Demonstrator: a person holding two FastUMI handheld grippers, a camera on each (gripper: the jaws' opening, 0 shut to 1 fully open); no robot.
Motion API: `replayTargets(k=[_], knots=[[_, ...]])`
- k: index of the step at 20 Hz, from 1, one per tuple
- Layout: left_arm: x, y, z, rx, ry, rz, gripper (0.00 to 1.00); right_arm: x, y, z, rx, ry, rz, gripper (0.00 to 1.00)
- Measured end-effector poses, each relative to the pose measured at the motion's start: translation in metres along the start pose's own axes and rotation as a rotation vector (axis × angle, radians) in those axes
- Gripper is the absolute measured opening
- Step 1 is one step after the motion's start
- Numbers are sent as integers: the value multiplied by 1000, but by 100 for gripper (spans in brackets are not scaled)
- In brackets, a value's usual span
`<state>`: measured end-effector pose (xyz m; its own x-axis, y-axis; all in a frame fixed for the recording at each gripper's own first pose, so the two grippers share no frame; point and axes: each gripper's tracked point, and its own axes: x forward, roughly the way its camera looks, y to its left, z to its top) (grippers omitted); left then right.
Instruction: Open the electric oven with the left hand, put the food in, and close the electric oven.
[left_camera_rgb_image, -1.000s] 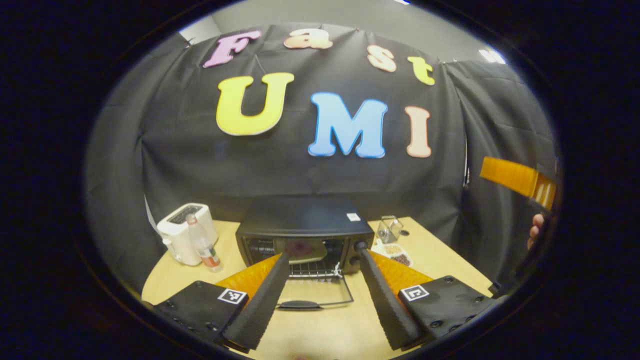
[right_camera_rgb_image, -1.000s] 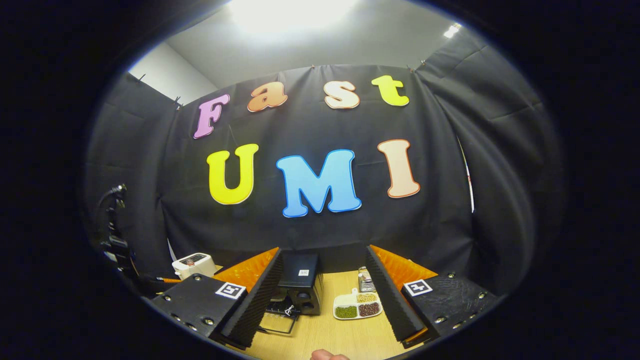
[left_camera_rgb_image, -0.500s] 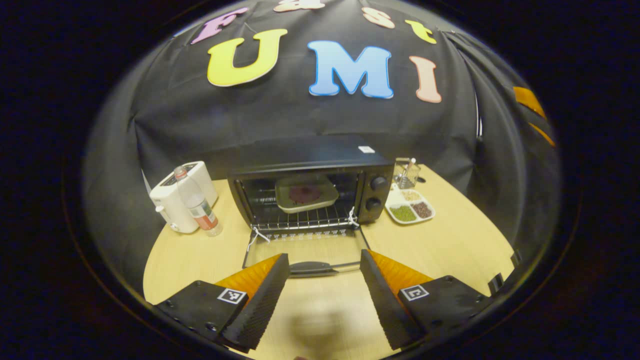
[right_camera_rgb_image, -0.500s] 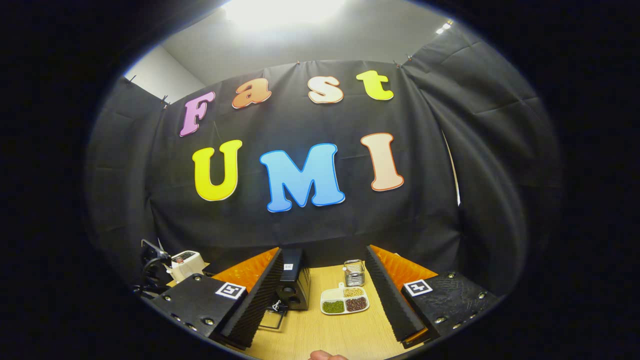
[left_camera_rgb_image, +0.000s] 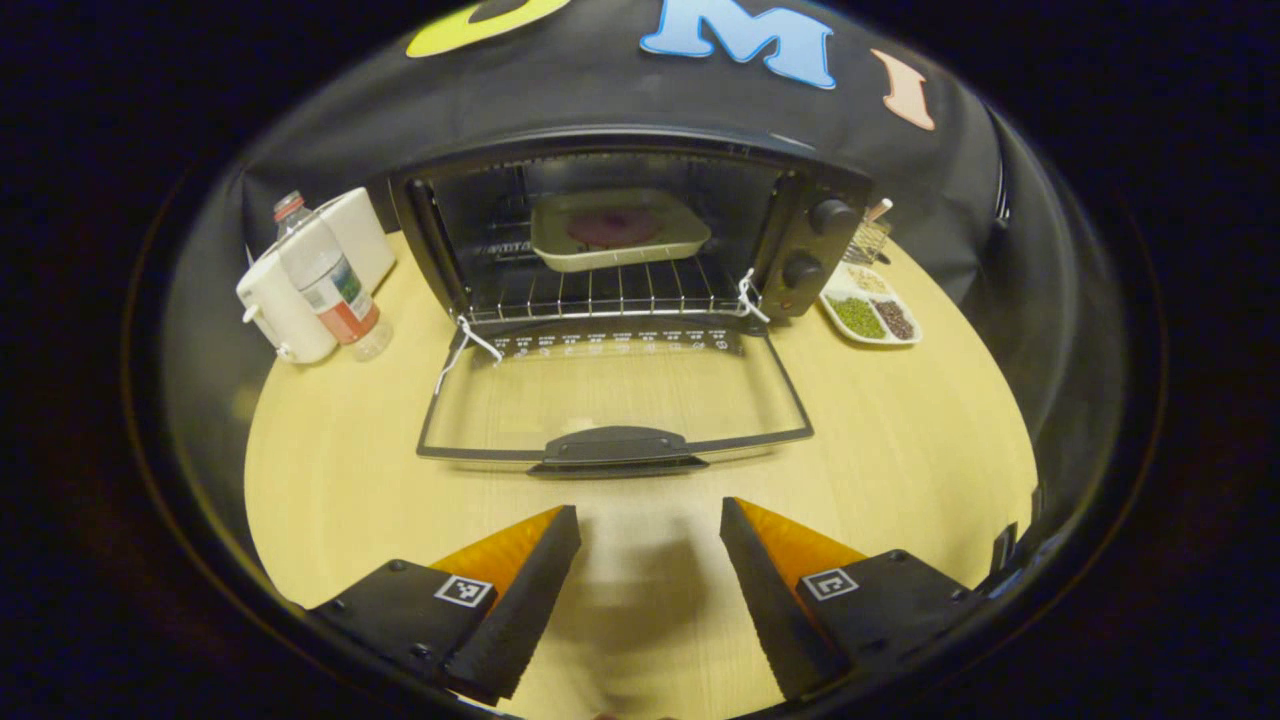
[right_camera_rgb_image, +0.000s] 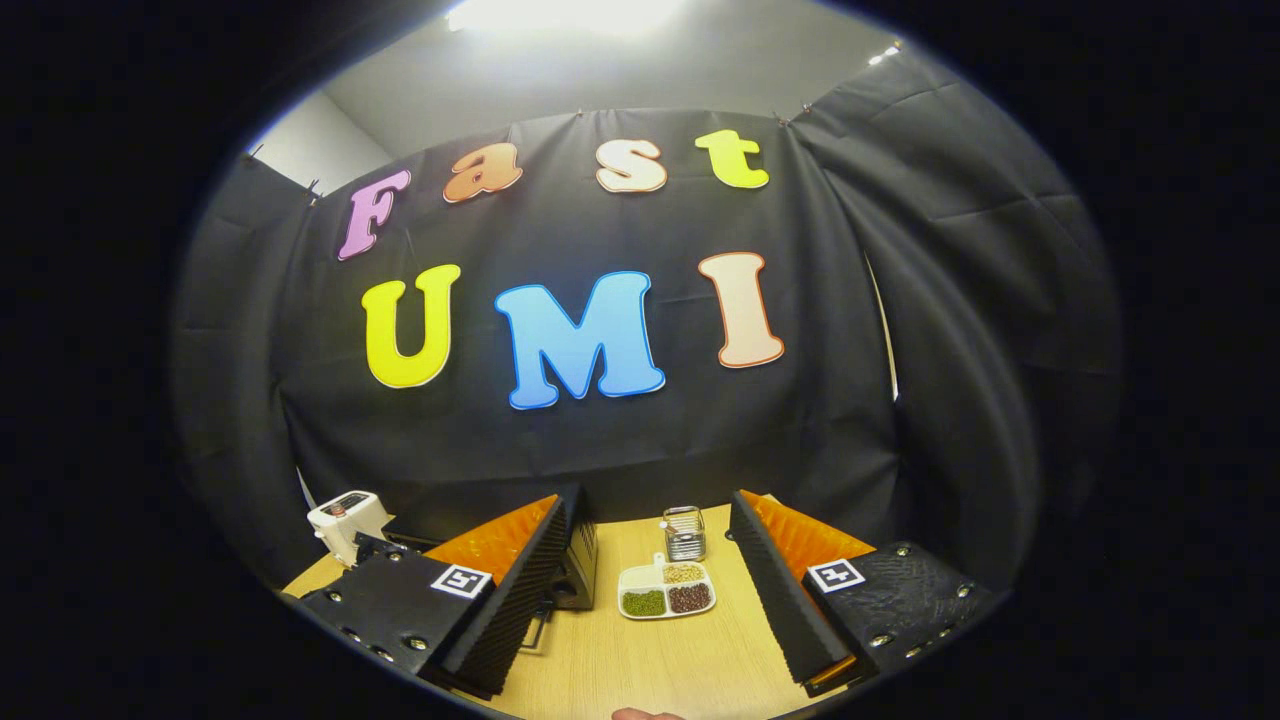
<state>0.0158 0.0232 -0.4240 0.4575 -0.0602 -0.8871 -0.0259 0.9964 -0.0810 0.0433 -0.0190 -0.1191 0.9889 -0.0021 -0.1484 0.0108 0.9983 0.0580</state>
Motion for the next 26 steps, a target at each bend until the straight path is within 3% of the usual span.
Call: replayTargets(k=[2, 3, 4, 7, 10, 11, 12, 13, 14, 15, 18, 23, 24, 25, 26], knots=[[12, 6, 1, 4, 22, 3, 100, 0, -1, -1, -7, 6, -8, 99], [18, 6, 1, 2, 37, 0, 92, 0, -2, -1, -9, 10, -14, 99], [23, 7, -2, 0, 62, -3, 92, 1, -3, -2, -10, 13, -20, 99], [35, 10, -3, 17, 97, 5, 100, 2, -8, -1, -5, 19, -42, 99], [45, 11, -4, 6, 128, 4, 96, 3, -12, -2, -2, 25, -61, 99], [48, 11, -4, -3, 134, 0, 100, 3, -12, -2, -4, 29, -65, 99], [49, 12, -5, -7, 140, -4, 92, 4, -14, -3, -7, 31, -69, 99], [49, 12, -4, -4, 136, -5, 100, 4, -14, -3, -9, 32, -72, 99], [47, 12, -4, 1, 137, -5, 96, 4, -13, -4, -11, 32, -74, 99], [44, 11, -2, 3, 126, -5, 100, 5, -13, -4, -13, 33, -75, 99], [27, 9, 4, -7, 84, -13, 96, 7, -7, -5, -9, 37, -65, 99], [-3, 8, 20, -24, -7, -41, 96, 13, 11, -9, -1, 46, -25, 99], [-6, 8, 22, -20, -14, -44, 100, 13, 13, -9, 0, 47, -17, 99], [-9, 7, 24, -16, -22, -44, 96, 13, 16, -9, -4, 47, -11, 99], [-11, 7, 26, -12, -32, -42, 100, 12, 18, -8, -9, 45, -6, 99]])
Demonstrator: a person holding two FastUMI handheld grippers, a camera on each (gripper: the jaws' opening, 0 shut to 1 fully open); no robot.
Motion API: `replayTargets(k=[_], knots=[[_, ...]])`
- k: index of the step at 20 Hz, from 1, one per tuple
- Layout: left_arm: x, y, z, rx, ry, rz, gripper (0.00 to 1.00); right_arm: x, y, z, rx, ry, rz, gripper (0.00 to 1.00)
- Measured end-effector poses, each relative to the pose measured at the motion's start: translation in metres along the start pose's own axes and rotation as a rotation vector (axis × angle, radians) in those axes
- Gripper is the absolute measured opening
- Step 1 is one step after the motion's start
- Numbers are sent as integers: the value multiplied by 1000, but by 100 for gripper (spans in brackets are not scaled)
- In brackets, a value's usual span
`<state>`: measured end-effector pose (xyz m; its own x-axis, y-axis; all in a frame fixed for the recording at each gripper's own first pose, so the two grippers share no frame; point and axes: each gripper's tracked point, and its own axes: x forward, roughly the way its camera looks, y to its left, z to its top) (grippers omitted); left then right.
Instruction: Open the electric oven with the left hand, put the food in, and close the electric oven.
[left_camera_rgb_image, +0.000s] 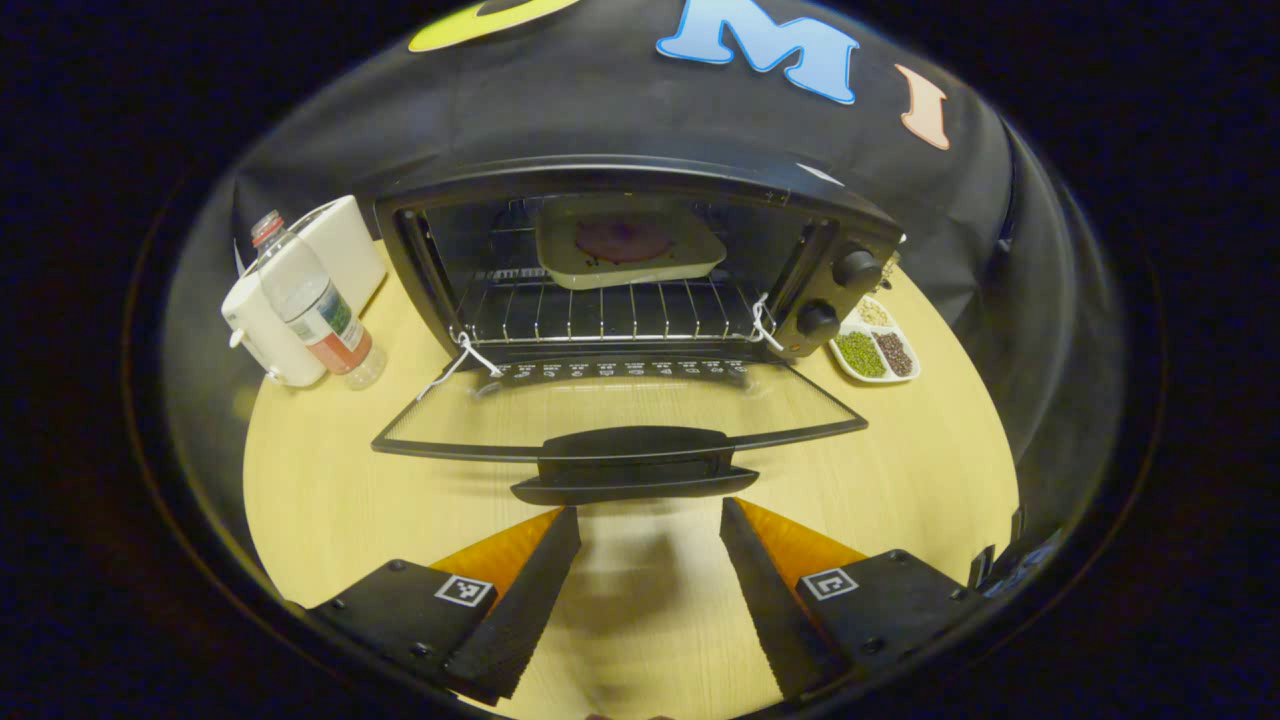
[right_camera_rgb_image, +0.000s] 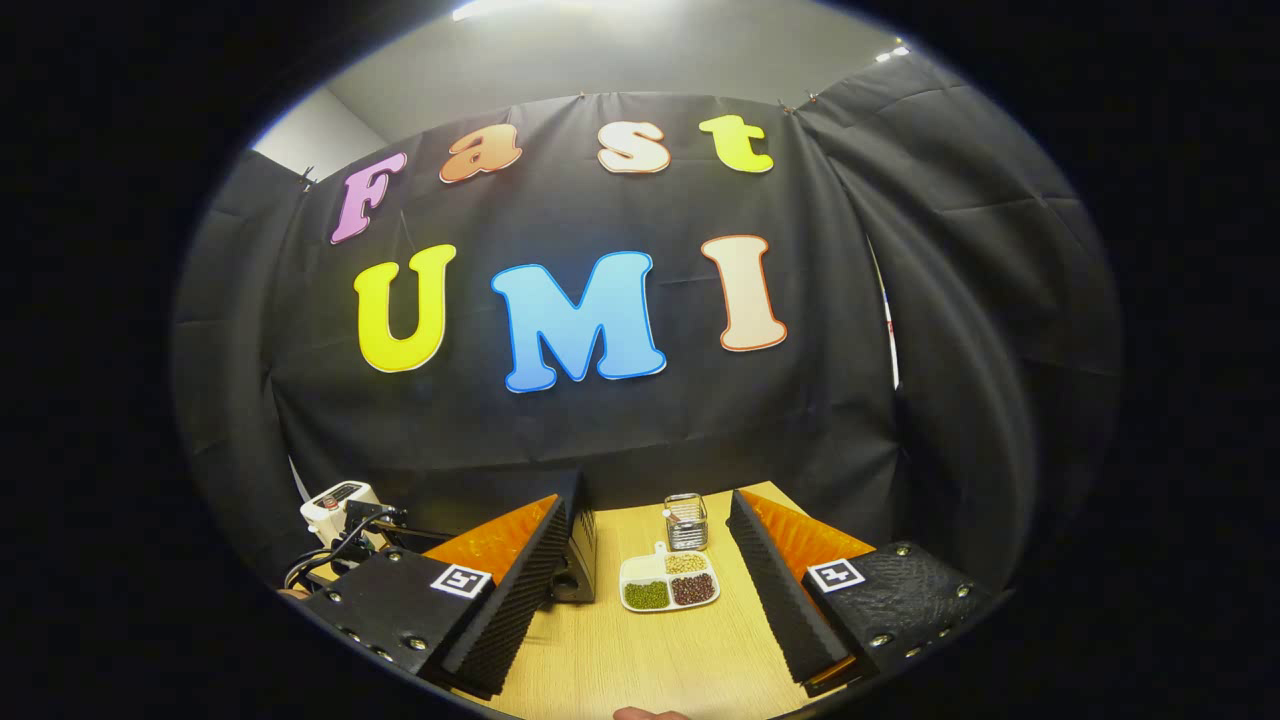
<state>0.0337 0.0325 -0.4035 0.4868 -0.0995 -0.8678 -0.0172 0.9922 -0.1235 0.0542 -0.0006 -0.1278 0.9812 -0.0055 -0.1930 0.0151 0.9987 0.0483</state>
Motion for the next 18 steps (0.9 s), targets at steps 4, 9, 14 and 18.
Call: replayTargets(k=[4, 9, 14, 18], knots=[[-14, -2, 15, 37, -64, 12, 96, -3, 0, 5, -11, -14, 2, 99], [-36, 9, 48, 76, -163, 51, 96, -7, -3, 2, -8, -7, -14, 99], [-67, 14, 79, 54, -271, 52, 92, -12, -8, 3, -5, -14, -36, 99], [-93, 18, 88, 36, -333, 40, 96, -13, -3, 0, -5, -11, -39, 99]])
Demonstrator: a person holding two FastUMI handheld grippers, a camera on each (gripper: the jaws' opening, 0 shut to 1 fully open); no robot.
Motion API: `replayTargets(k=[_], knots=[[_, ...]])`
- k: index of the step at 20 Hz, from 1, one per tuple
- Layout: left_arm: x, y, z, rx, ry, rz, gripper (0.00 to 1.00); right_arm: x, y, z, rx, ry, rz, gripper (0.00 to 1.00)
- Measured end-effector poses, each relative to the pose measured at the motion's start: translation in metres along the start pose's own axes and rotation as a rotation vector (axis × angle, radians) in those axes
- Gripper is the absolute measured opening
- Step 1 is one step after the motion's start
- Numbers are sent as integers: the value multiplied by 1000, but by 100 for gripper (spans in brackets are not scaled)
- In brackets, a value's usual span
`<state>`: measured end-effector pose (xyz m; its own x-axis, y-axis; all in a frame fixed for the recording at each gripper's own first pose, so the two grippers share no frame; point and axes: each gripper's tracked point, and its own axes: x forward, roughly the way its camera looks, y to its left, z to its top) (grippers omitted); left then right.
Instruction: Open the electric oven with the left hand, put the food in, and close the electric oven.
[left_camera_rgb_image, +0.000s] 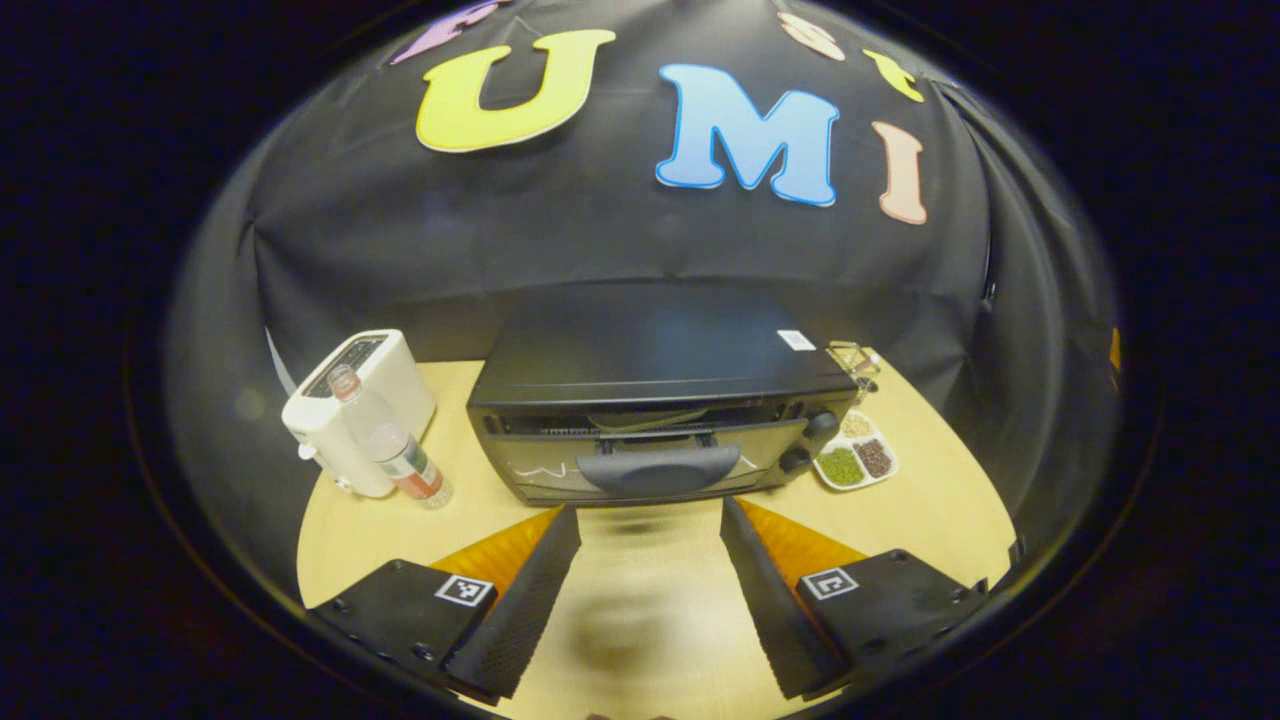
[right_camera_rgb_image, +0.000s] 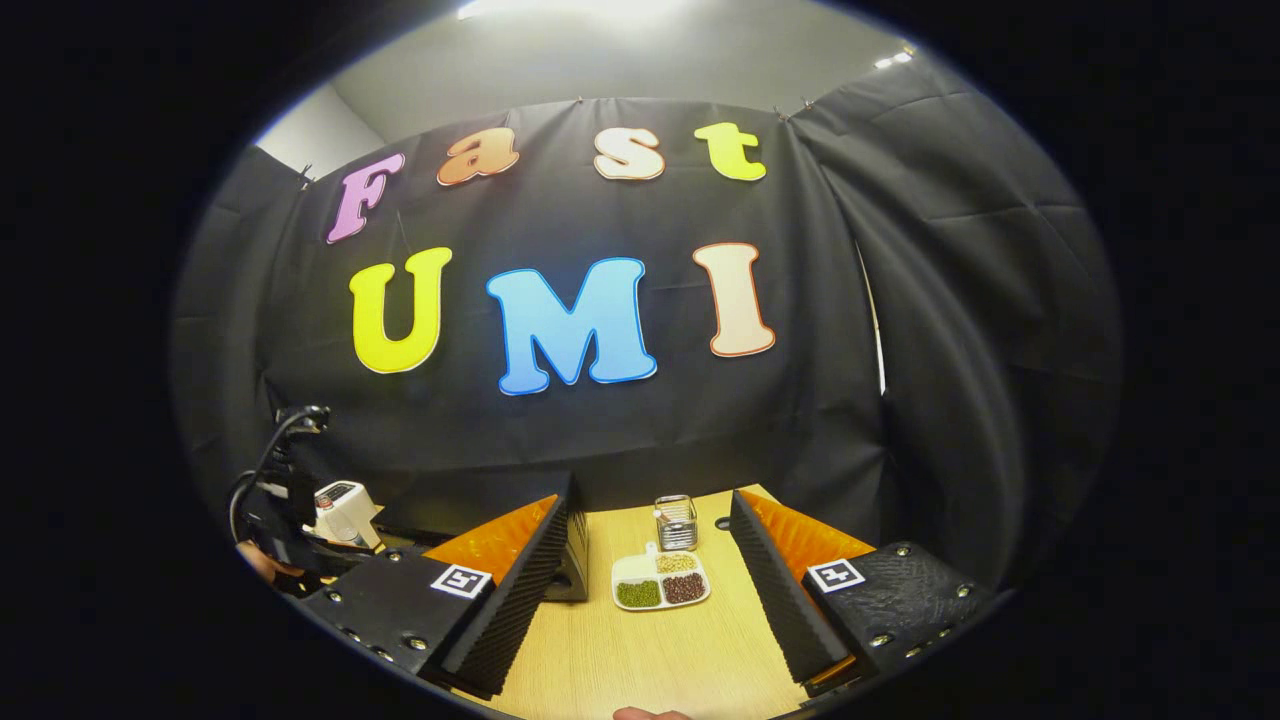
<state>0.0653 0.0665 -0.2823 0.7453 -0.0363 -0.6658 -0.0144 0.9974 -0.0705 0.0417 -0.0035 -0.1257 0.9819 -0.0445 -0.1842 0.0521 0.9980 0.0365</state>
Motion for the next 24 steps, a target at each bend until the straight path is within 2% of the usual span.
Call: replayTargets(k=[1, 2, 3, 5, 6, 7, 8, 12, 14, 17, 21, 22, 24], knots=[[-8, 1, 5, -4, -19, -3, 92, 0, 3, 1, -3, -1, 1, 99], [-14, 0, 11, -9, -39, -6, 92, -1, 4, 2, -7, -4, 1, 99], [-22, 0, 19, -14, -67, -11, 96, -1, 6, 3, -14, -8, 1, 99], [-42, -1, 38, -14, -148, -10, 96, -1, 8, 7, -27, -21, 1, 99], [-56, -3, 50, -11, -199, -12, 100, -2, 9, 11, -34, -30, 0, 99], [-70, -5, 63, -8, -253, -10, 96, -3, 10, 14, -40, -37, 1, 99], [-87, -6, 78, -4, -316, -4, 100, -5, 13, 18, -43, -46, 8, 99], [-168, -9, 137, 25, -577, 29, 100, -15, 26, 49, -38, -101, 29, 99], [-209, -10, 153, 37, -670, 43, 100, -23, 35, 66, -25, -133, 43, 99], [-236, -18, 160, 50, -719, 13, 100, -29, 49, 79, -22, -165, 60, 99], [-240, -22, 158, 35, -730, -10, 100, -32, 59, 77, -31, -160, 78, 99], [-241, -22, 158, 29, -732, -15, 100, -33, 59, 76, -32, -156, 82, 93], [-242, -25, 155, 23, -731, -20, 92, -30, 58, 76, -34, -150, 94, 93]])
